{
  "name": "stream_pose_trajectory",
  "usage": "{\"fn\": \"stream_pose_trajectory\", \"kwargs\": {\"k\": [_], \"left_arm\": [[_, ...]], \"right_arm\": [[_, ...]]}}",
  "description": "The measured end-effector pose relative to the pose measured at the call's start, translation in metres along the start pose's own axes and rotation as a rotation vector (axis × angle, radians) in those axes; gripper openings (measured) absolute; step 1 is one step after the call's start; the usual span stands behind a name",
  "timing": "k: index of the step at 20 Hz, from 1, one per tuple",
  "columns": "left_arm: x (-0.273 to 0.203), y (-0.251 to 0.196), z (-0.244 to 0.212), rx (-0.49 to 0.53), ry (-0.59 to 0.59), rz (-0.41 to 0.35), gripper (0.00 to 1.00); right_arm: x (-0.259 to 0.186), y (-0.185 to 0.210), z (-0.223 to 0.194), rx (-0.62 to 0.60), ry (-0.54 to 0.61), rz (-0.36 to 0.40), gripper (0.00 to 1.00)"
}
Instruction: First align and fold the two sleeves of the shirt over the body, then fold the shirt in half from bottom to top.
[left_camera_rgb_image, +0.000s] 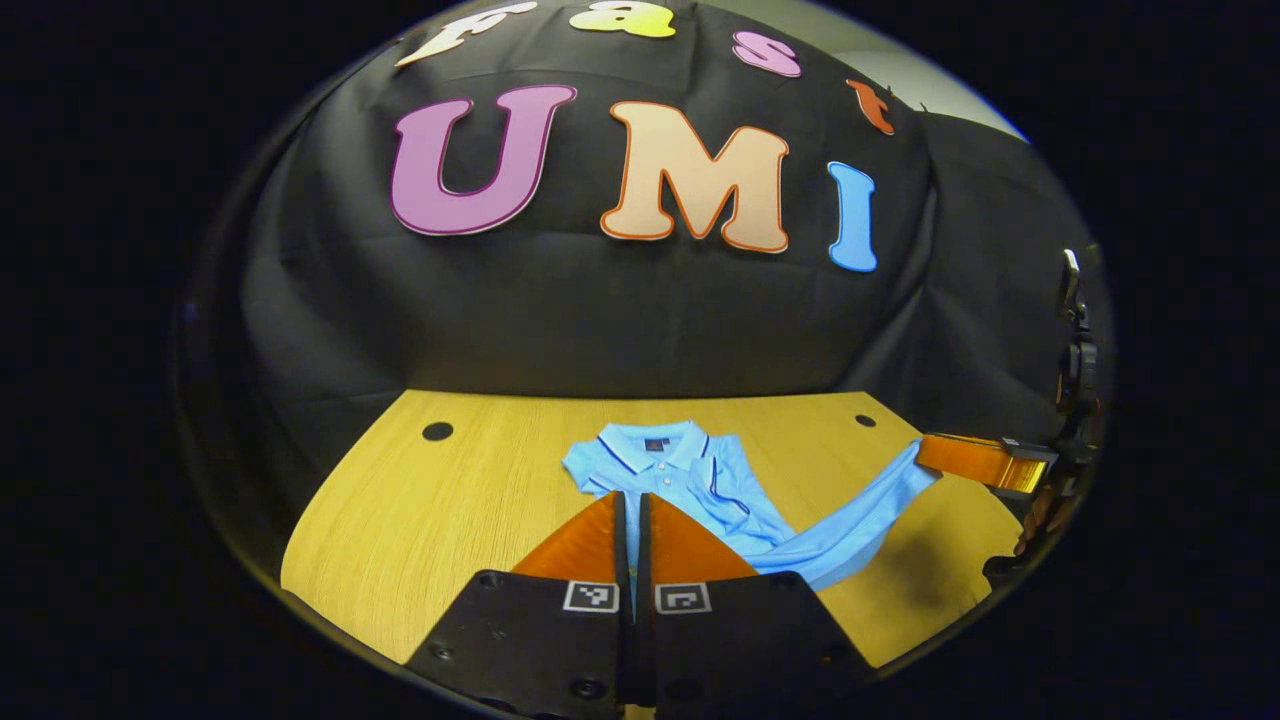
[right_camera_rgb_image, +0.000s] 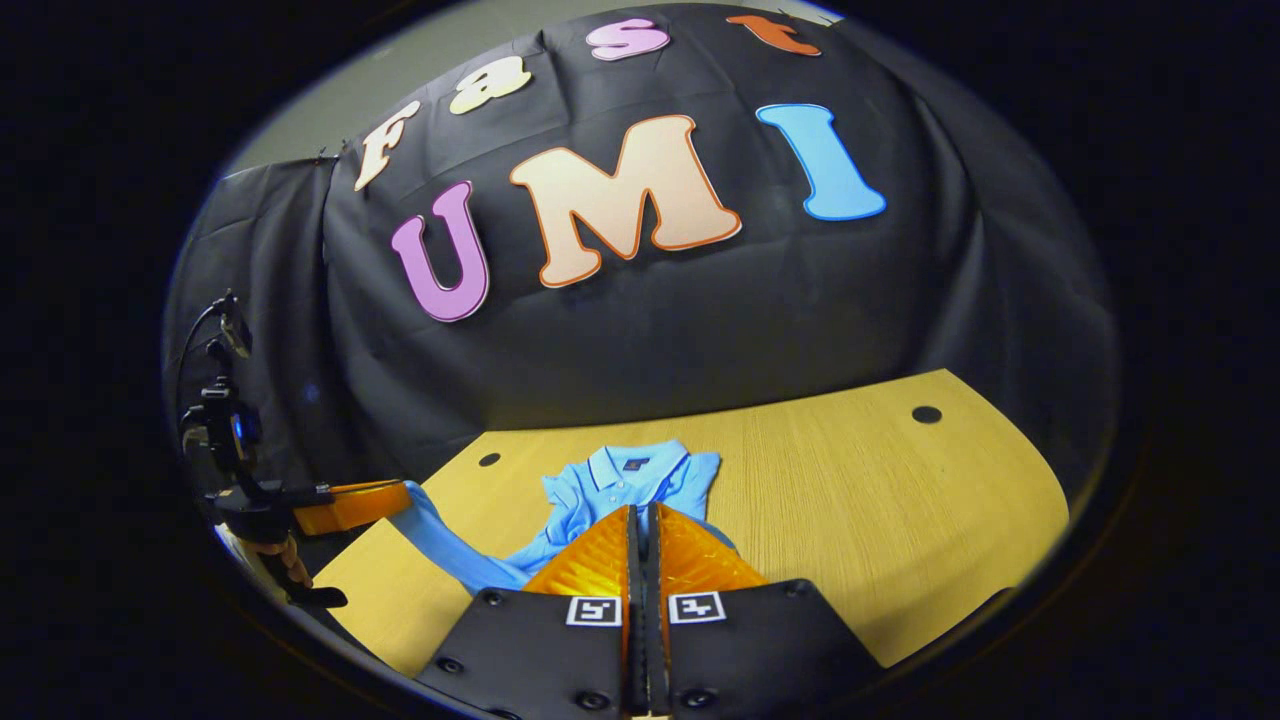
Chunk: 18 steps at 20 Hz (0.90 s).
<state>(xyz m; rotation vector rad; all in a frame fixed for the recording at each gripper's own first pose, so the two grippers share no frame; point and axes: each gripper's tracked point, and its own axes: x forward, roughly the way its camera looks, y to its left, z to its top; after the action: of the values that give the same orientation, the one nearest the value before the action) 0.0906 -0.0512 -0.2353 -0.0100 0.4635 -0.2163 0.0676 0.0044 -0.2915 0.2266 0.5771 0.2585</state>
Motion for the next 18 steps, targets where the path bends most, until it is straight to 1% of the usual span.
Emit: {"fn": "stream_pose_trajectory", "kwargs": {"k": [2, 4, 7, 10, 12, 14, 16, 17, 18], "left_arm": [[0.027, 0.005, 0.01, -0.014, -0.007, -0.006, 0.0], [0.054, 0.013, 0.017, -0.027, -0.004, -0.019, 0.0], [0.103, 0.034, 0.016, -0.024, 0.007, -0.044, 0.0], [0.151, 0.053, 0.007, -0.023, 0.027, -0.079, 0.0], [0.181, 0.069, -0.011, -0.024, 0.066, -0.084, 0.0], [0.207, 0.079, -0.033, -0.021, 0.106, -0.091, 0.0], [0.223, 0.085, -0.056, -0.009, 0.151, -0.078, 0.0], [0.224, 0.088, -0.064, -0.008, 0.172, -0.058, 0.0], [0.221, 0.087, -0.063, -0.015, 0.174, -0.047, 0.0]], "right_arm": [[0.03, -0.004, 0.023, -0.007, -0.033, -0.006, 0.03], [0.064, -0.005, 0.037, -0.009, -0.052, -0.019, 0.03], [0.114, -0.017, 0.039, -0.033, -0.061, -0.073, 0.03], [0.159, -0.038, 0.022, -0.039, -0.034, -0.162, 0.03], [0.186, -0.051, 0.004, -0.024, -0.011, -0.214, 0.03], [0.21, -0.074, -0.029, -0.022, 0.02, -0.272, 0.03], [0.216, -0.096, -0.05, -0.037, 0.077, -0.328, 0.03], [0.215, -0.097, -0.055, -0.046, 0.101, -0.346, 0.14], [0.208, -0.097, -0.055, -0.049, 0.109, -0.347, 0.14]]}}
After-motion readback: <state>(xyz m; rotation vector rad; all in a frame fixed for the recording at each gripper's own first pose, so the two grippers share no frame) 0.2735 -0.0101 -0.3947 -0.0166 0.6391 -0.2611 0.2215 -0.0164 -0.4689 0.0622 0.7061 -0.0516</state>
